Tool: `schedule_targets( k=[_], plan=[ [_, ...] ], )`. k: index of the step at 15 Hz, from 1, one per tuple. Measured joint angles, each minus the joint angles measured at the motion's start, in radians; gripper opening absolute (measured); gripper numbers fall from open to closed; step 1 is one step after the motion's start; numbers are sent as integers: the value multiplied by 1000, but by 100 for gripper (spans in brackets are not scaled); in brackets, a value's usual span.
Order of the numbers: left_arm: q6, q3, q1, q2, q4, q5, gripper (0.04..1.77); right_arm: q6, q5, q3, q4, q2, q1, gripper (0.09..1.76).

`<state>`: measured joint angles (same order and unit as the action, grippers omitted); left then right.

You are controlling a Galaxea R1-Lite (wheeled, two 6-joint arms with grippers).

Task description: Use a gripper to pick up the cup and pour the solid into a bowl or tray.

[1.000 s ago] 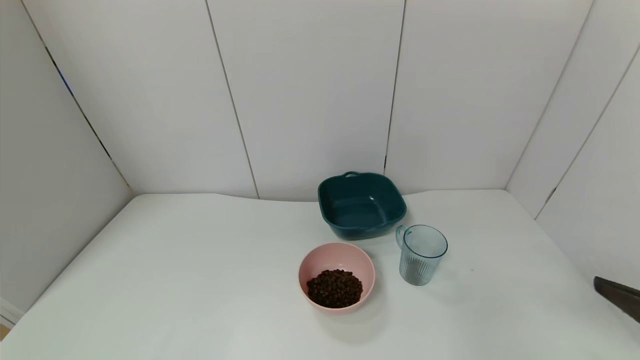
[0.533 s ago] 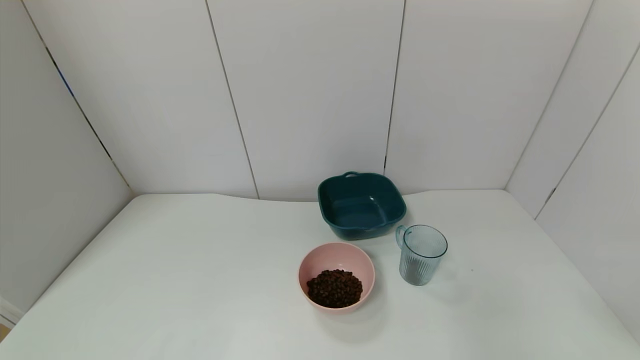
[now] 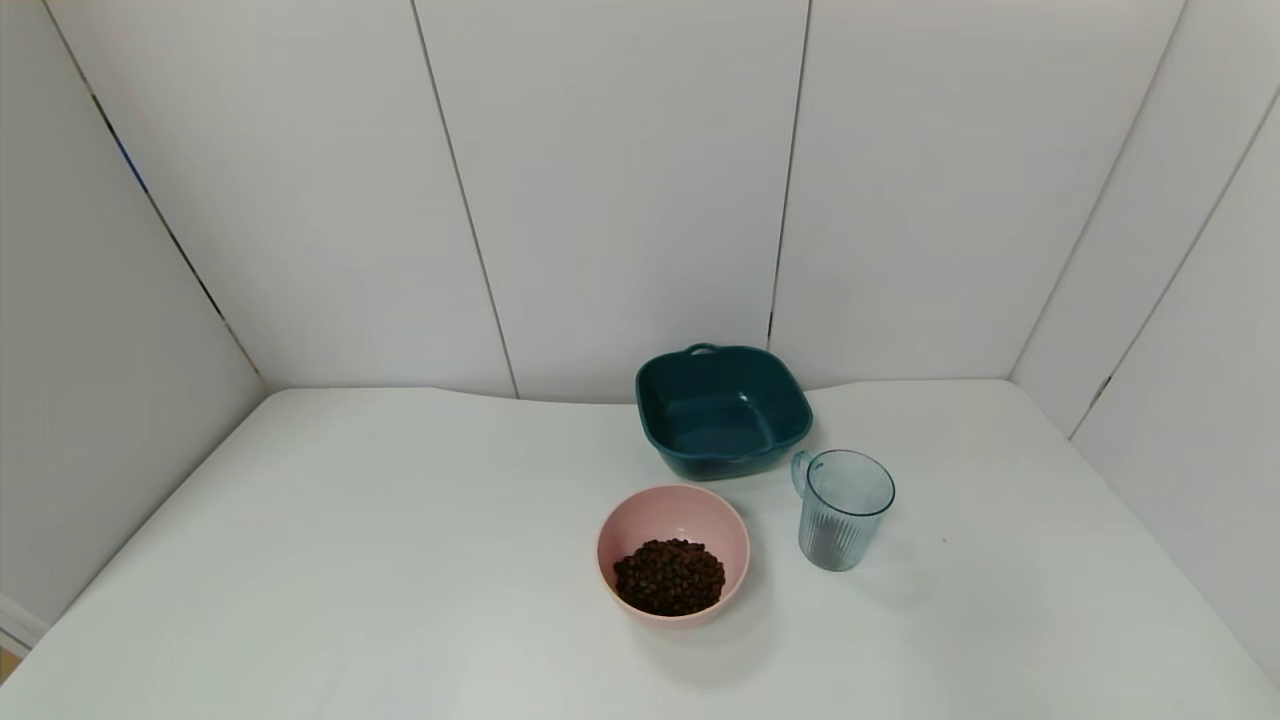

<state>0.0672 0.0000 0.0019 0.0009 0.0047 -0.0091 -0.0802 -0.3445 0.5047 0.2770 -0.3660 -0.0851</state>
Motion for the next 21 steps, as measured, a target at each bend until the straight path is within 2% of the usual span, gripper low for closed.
schedule_targets(
  k=[3, 5, 13, 17, 21],
  plan=[
    [0, 0, 0, 0, 0, 0, 172, 62, 174, -65, -7, 93, 45, 170],
    [0, 0, 0, 0, 0, 0, 172, 88, 246, -121, -9, 151, 81, 170],
    [0, 0, 0, 0, 0, 0, 172, 121, 289, -234, -24, 308, 89, 170],
    [0, 0, 0, 0, 0, 0, 172, 141, 299, -347, -185, 357, 87, 170],
    [0, 0, 0, 0, 0, 0, 172, 127, 338, -446, -226, 366, 87, 170]
  ],
)
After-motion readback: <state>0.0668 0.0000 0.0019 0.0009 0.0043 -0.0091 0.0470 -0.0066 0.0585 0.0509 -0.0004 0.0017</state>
